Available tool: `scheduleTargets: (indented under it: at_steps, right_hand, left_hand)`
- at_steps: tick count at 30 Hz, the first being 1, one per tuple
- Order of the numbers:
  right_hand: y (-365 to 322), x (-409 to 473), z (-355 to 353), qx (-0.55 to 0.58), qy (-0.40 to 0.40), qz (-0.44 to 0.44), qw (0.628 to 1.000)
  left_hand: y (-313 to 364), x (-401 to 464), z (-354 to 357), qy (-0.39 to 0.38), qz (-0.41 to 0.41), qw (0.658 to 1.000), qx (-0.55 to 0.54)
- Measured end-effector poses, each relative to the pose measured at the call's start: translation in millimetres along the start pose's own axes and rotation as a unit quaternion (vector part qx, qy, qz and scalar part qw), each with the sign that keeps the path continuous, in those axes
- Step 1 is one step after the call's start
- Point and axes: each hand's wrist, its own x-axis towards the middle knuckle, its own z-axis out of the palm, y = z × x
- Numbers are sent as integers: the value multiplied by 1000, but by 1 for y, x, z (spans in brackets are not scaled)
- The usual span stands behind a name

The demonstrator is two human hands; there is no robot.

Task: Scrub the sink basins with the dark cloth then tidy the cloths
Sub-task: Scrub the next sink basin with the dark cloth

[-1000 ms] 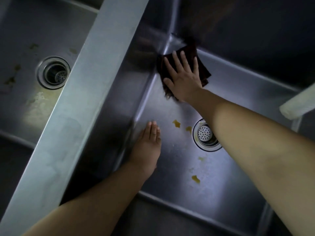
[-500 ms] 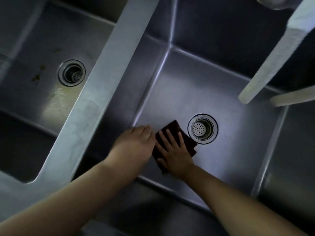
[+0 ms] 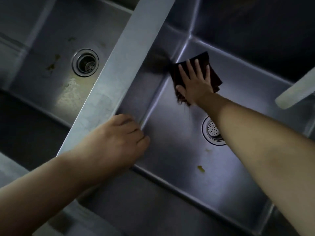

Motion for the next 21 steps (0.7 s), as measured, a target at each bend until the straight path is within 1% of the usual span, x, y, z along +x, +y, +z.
scheduleTargets:
  at_steps: [5,8,16,21]
  right_hand:
    - [-4,23,-5,16,26,39,999]
    - [-17,11,-3,24,30,42,998]
    - [-99,-106,59,7,25,-124,992]
    - [-145,-173,83,30,-4,-243,970]
  left_hand:
    - [-2,-2,-1,13,-3,999,-50]
    - [-3,-3,-2,16,-8,999,-52]
    - [-2,-3,-2,25,-4,999,-27]
    - [-1,-3,-3,22,7,1000,-21]
